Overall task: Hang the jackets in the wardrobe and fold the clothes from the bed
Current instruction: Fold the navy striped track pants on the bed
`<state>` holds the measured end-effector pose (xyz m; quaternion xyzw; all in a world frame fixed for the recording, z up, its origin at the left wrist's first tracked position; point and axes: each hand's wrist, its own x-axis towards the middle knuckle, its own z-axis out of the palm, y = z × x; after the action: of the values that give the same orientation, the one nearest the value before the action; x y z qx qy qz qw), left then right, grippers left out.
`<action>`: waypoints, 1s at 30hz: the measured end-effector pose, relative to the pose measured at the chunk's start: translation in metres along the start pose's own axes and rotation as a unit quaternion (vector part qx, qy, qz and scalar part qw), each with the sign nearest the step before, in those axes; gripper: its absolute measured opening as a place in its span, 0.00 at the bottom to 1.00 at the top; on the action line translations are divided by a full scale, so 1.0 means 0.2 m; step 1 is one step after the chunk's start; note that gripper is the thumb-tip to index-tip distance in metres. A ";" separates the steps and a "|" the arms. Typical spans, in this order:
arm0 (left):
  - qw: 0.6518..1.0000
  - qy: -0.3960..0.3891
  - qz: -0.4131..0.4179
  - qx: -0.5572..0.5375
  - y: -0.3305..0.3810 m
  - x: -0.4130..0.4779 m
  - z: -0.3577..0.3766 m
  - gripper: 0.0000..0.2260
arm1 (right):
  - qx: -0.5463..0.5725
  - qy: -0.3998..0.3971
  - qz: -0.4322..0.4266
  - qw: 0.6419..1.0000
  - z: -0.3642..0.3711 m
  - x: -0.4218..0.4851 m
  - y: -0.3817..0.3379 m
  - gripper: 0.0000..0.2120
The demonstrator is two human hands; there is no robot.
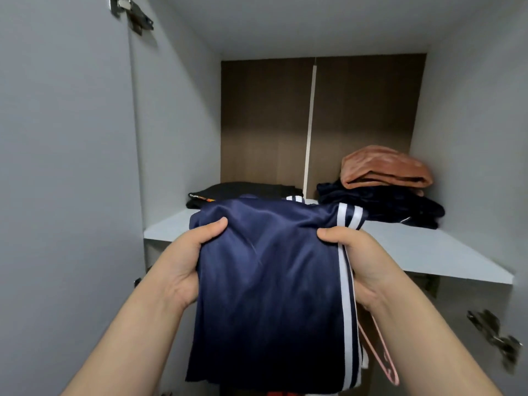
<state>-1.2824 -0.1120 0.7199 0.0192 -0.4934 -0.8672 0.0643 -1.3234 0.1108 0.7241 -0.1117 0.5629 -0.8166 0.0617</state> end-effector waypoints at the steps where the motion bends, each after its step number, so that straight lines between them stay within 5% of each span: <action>1: 1.000 -0.004 0.004 0.003 0.02 0.06 0.01 0.16 | -0.001 0.001 -0.006 1.000 0.01 0.05 -0.02 0.11; 7: 0.997 -0.034 0.024 0.057 0.20 0.51 0.03 0.11 | -0.040 -0.021 -0.093 0.995 0.14 0.41 -0.16 0.08; 12: 0.993 -0.068 0.045 0.080 0.43 1.01 0.06 0.08 | -0.083 0.067 -0.122 0.987 0.26 0.91 -0.24 0.08; 18: 0.989 -0.066 0.008 0.129 0.55 1.65 0.04 0.09 | -0.070 0.116 -0.068 0.989 0.30 1.50 -0.23 0.17; 25: 0.973 -0.047 -0.016 0.224 0.61 2.10 0.03 0.07 | -0.139 0.138 0.005 0.981 0.24 1.89 -0.22 0.05; 30: 0.972 -0.057 -0.014 0.227 0.75 2.28 0.07 0.10 | -0.114 0.190 0.006 0.975 0.25 2.14 -0.30 0.14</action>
<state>-1.7214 -0.2355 0.8686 -0.0096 -0.6798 -0.7331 0.0179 -1.7241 -0.0097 0.8460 0.0423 0.6546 -0.7528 -0.0545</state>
